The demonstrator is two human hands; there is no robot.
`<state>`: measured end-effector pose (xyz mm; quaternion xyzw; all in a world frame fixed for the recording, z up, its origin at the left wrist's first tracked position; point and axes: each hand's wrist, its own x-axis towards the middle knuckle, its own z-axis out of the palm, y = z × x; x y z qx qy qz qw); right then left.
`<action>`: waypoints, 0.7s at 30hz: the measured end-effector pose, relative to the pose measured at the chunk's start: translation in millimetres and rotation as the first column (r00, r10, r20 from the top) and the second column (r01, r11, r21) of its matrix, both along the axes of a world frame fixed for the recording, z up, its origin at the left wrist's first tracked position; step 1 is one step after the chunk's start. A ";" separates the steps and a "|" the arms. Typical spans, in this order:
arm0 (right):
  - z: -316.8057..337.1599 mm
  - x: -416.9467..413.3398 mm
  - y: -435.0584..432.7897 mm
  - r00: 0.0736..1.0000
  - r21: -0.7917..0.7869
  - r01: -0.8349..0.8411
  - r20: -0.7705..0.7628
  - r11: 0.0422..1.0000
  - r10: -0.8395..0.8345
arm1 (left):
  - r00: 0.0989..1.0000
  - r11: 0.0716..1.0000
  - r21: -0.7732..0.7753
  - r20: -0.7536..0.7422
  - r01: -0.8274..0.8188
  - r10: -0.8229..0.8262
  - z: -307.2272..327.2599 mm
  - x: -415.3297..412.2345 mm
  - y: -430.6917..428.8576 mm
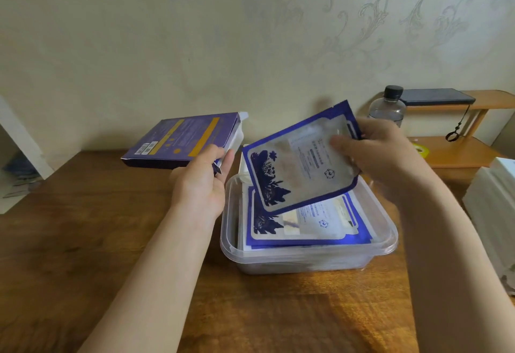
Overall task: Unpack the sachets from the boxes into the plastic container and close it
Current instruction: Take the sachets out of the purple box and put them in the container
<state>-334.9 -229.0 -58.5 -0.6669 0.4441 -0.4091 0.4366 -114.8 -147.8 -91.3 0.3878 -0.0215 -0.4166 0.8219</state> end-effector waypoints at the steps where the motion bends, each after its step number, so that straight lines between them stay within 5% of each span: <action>1: -1.9 3.4 0.0 1.000 0.118 0.011 0.024 0.993 -0.014 | 1.000 1.000 -0.013 -0.005 -0.005 0.005 -0.1 -0.6 0.0; 6: -13.6 13.3 -3.7 0.997 0.383 0.064 -0.063 0.922 -0.043 | 1.000 0.999 -0.026 0.020 0.023 -0.023 -0.5 -6.1 -0.1; 13: -20.7 17.2 -3.1 0.749 0.155 0.101 -0.662 0.983 0.027 | 0.995 0.997 -0.058 0.086 0.047 -0.042 -8.4 -13.4 -3.4; 21: -22.6 11.9 1.5 0.498 -0.109 0.125 -0.853 0.986 -0.158 | 0.986 0.996 -0.051 0.154 0.078 -0.069 -11.9 -24.6 -6.2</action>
